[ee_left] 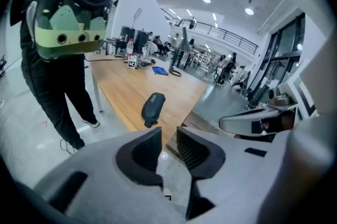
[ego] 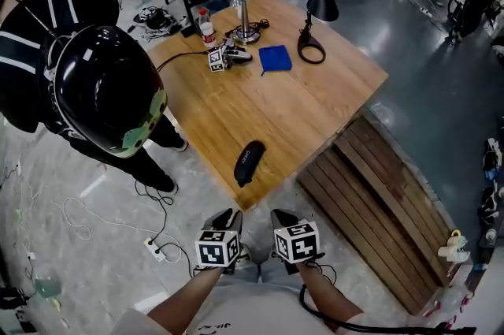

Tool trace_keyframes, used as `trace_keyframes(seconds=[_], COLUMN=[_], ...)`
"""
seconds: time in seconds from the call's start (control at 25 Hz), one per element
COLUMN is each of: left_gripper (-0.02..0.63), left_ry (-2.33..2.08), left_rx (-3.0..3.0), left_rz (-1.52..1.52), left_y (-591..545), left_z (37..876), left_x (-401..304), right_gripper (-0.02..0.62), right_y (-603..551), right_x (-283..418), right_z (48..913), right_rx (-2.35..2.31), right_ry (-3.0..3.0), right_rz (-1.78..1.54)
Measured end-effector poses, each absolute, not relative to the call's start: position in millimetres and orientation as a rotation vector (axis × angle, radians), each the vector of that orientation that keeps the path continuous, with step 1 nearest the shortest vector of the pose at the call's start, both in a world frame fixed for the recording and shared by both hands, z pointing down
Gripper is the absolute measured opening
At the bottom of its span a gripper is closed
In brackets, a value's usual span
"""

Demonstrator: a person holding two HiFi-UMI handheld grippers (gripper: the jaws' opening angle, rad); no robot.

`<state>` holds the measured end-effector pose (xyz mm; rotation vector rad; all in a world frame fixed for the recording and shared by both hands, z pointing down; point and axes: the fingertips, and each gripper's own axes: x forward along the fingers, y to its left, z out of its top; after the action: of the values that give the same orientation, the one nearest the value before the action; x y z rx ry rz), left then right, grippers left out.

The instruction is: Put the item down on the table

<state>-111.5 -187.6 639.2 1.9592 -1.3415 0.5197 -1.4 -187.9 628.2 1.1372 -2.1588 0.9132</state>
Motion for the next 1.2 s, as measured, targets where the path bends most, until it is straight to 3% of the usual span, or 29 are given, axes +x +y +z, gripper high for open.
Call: trace_keyframes(seconds=[0.08,1.2], left_gripper=[0.006,0.006], left_ry=[-1.386,-1.438], left_rx=[1.931,1.981], left_rz=[0.471,0.462], left_y=[-176.6,-154.5], left_z=[627.9,588.2], left_x=[-115.7,-102.2], right_gripper=[0.003,0.003], right_y=[-180.6,-159.0], right_x=[-3.7,-3.6], right_z=[620.0,594.0], right_rx=[1.150,1.178], right_ry=[-2.176,-2.187], right_rz=[0.905,0.880])
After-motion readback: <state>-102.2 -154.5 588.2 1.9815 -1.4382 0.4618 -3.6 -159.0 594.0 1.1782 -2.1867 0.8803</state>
